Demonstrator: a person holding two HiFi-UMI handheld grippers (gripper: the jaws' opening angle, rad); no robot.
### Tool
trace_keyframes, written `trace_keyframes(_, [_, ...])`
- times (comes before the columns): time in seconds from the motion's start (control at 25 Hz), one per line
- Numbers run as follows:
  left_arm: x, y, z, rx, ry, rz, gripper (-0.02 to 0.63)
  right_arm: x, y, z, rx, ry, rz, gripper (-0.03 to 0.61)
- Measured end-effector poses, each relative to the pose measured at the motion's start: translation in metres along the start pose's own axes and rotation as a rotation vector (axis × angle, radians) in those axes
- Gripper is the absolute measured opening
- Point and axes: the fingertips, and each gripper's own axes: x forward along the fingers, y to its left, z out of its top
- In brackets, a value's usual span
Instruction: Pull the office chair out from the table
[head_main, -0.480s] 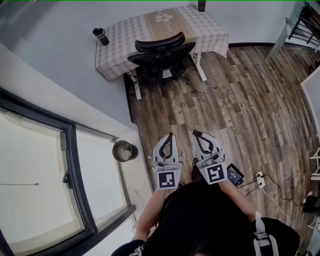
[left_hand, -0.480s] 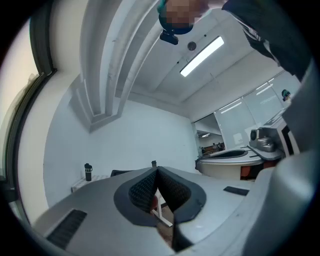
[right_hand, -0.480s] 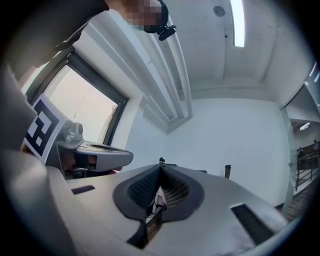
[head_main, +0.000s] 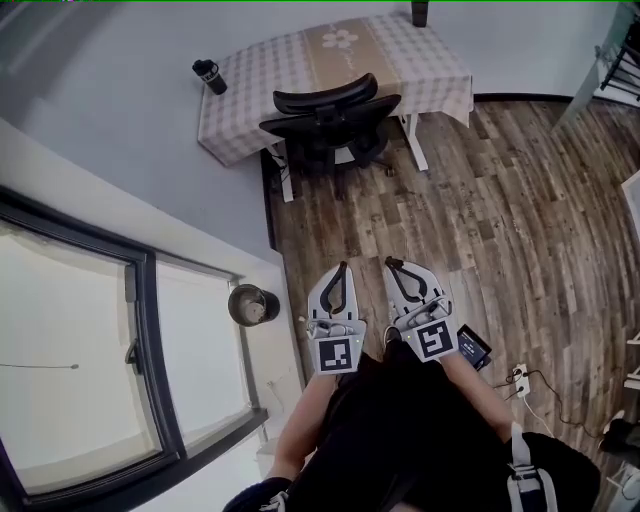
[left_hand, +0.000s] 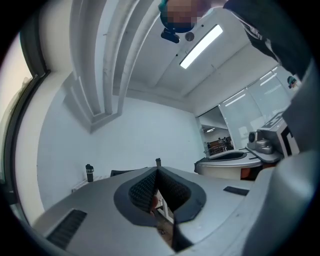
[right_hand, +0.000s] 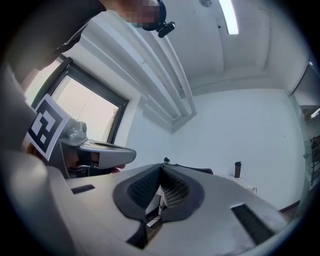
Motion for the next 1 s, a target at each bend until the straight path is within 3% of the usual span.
trace_keyframes(0.36, [0.042,0.007,-0.014,0.018,0.034,0.052,-0.011,0.028,-0.039,-0.020,-0.006,0.026,0.045,0.006])
trace_keyframes(1.0, [0.172,0.071,-0.045,0.004,0.046,0.025,-0.011,0.154,-0.108,-0.048,-0.039,0.053,0.044,0.006])
